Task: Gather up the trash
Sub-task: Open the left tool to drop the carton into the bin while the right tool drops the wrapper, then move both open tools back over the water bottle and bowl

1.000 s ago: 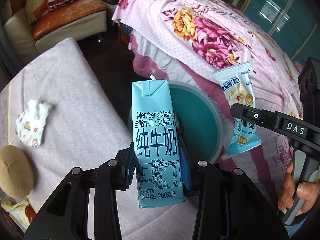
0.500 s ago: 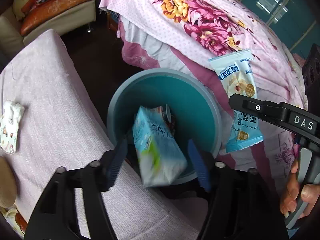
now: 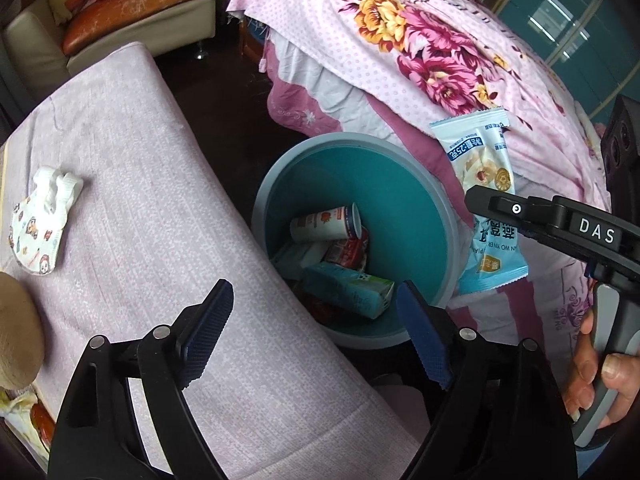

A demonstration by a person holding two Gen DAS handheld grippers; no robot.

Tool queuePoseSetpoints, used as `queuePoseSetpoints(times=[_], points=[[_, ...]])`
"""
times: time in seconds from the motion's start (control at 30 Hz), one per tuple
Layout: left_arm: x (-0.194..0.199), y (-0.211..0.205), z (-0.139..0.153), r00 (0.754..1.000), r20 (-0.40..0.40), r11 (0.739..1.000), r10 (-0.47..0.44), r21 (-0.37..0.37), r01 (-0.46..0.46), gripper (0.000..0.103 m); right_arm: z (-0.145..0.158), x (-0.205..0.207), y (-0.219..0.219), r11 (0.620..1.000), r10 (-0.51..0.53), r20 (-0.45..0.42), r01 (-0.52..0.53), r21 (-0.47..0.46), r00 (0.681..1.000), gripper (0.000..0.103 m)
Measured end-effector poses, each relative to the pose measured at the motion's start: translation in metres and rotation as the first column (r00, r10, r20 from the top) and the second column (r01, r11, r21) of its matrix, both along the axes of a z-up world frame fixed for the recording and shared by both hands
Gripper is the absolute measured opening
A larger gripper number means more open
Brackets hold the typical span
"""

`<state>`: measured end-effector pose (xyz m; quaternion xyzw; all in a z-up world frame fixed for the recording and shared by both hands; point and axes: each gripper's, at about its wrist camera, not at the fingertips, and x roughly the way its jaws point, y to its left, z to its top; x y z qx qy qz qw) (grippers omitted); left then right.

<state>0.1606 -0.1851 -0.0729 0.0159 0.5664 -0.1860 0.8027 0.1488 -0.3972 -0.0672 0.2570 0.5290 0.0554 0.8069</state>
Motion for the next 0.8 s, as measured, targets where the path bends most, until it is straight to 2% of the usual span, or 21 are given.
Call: queuePoseSetpoints(times=[0.07, 0.17, 0.23, 0.4, 0.6, 0.8], points=[[-0.001, 0.003, 0.001, 1.0, 0.003, 1.0, 0.005, 0.001, -0.005, 0.085, 0.0, 0.001, 0.004, 1.0, 0.004, -0.005, -0.004, -0.004, 1.0, 0.032], [-0.003, 0.009, 0.003, 1.0, 0.006, 1.0, 0.014, -0.001, -0.014, 0.087, 0.0, 0.002, 0.008, 1.0, 0.006, -0.015, -0.006, -0.004, 1.0, 0.046], [-0.005, 0.014, 0.004, 1.0, 0.01, 1.0, 0.024, -0.002, -0.024, 0.094, 0.0, 0.002, 0.013, 1.0, 0.009, -0.024, -0.009, -0.006, 1.0, 0.063], [-0.01, 0.025, 0.007, 0.999, 0.019, 0.999, 0.04, -0.002, -0.04, 0.094, 0.002, 0.0, 0.021, 0.999, 0.014, -0.048, -0.015, -0.033, 0.999, 0.078], [-0.018, 0.046, 0.01, 0.997, 0.02, 0.997, 0.071, -0.006, -0.071, 0.094, 0.005, -0.003, 0.036, 0.998, -0.004, -0.089, -0.002, -0.064, 0.996, 0.079], [-0.03, 0.073, 0.017, 0.993, 0.032, 0.994, 0.111, -0.017, -0.111, 0.094, 0.012, -0.01, 0.055, 0.993, 0.043, -0.067, -0.05, -0.103, 0.997, 0.083]])
